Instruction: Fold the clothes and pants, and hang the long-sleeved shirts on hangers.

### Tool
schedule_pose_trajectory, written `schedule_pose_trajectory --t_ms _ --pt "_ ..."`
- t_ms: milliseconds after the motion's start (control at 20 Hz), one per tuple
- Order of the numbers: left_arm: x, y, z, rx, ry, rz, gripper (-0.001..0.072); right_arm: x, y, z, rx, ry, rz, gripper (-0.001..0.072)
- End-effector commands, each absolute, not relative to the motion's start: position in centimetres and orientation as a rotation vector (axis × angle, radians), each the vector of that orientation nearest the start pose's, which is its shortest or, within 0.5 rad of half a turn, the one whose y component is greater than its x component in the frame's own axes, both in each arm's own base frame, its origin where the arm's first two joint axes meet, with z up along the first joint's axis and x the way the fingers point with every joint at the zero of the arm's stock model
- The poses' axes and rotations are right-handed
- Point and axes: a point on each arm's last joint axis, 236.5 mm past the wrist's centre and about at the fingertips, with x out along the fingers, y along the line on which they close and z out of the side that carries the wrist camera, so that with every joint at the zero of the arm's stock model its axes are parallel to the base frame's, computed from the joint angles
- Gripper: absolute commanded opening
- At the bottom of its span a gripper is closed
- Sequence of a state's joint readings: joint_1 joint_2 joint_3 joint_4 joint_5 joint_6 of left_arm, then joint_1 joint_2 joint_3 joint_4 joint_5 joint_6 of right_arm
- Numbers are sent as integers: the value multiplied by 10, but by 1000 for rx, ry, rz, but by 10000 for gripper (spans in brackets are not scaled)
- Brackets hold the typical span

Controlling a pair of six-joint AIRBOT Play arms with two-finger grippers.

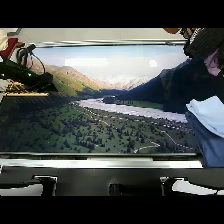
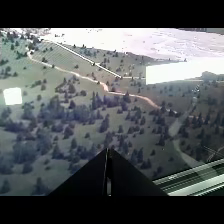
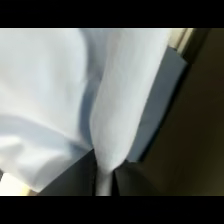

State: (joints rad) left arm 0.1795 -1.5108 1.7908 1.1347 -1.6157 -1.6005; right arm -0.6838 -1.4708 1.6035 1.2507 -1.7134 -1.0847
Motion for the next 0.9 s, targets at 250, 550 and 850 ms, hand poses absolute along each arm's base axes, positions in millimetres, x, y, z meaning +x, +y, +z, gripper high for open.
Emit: schedule_pose_trajectory --t_ms 250,550,850 --pt "418 -26 105 -435 1343 -206 18 174 -282 29 509 1651 -1280 37" --pt "419 -25 105 -434 1339 -205 17 155 -282 11 440 1727 -1295 37" --pt "420 -25 105 -433 1336 -205 18 150 -289 -3 373 1730 -1291 37"
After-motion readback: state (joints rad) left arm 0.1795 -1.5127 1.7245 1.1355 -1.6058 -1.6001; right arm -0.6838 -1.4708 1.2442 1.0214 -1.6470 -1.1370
